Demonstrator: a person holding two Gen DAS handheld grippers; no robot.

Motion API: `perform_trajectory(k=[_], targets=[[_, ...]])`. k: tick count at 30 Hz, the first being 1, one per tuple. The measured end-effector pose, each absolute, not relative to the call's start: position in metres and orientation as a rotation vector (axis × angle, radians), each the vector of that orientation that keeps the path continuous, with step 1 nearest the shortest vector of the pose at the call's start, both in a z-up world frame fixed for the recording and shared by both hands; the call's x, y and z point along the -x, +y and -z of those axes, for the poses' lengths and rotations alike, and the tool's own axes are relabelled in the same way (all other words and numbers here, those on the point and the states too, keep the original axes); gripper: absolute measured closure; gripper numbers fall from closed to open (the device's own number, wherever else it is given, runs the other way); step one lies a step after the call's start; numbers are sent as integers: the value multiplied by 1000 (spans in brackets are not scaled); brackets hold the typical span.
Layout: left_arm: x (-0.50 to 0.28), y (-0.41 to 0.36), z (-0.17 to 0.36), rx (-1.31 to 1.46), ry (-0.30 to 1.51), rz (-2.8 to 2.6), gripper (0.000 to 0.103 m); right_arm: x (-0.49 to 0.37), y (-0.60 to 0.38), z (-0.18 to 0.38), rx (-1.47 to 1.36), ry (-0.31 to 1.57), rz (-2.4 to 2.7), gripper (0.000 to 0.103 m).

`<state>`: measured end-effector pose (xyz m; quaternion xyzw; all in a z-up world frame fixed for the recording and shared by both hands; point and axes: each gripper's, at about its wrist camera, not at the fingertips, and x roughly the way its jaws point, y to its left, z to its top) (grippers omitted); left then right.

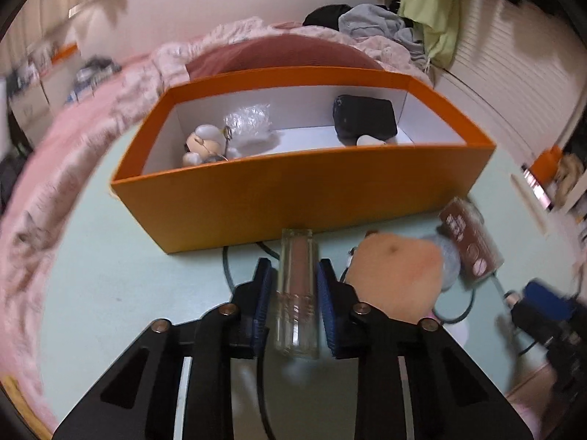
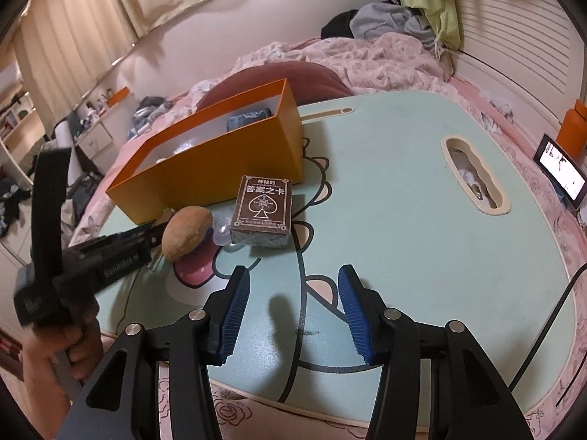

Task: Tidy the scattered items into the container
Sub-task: 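Grasp the clear glass bottle with the left tool and lift it, then grasp the brown card deck with the right tool while the left tool holds the bottle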

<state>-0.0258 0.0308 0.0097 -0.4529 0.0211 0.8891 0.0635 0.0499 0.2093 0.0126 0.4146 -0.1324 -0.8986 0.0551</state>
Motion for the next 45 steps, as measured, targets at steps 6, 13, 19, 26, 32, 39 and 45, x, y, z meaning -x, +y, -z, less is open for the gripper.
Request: perform_trajectory(k=[6, 13, 19, 26, 32, 39, 45], targets=[[20, 24, -12, 1348, 23, -2658, 84, -50, 209, -12, -1259, -403, 2728, 53], [-1, 6, -34, 1267, -79, -2679, 84, -48, 211, -11, -1266, -406, 2723, 53], [-19, -4, -48, 1229, -122, -2682, 84, -46, 210, -10, -1279, -402, 2711, 47], [-29, -15, -61, 1193, -154, -2694, 84, -39, 205, -14, -1295, -363, 2694, 46], [-33, -22, -64, 1180, -184, -2705, 84, -21, 206, -26, -1278, -363, 2709, 44], [-35, -30, -64, 1185, -211, -2711, 84, 10, 202, -39, -1258, -326, 2737, 40], [-37, -30, -67, 1171, -208, -2712, 84, 24, 199, -33, -1291, -315, 2730, 39]])
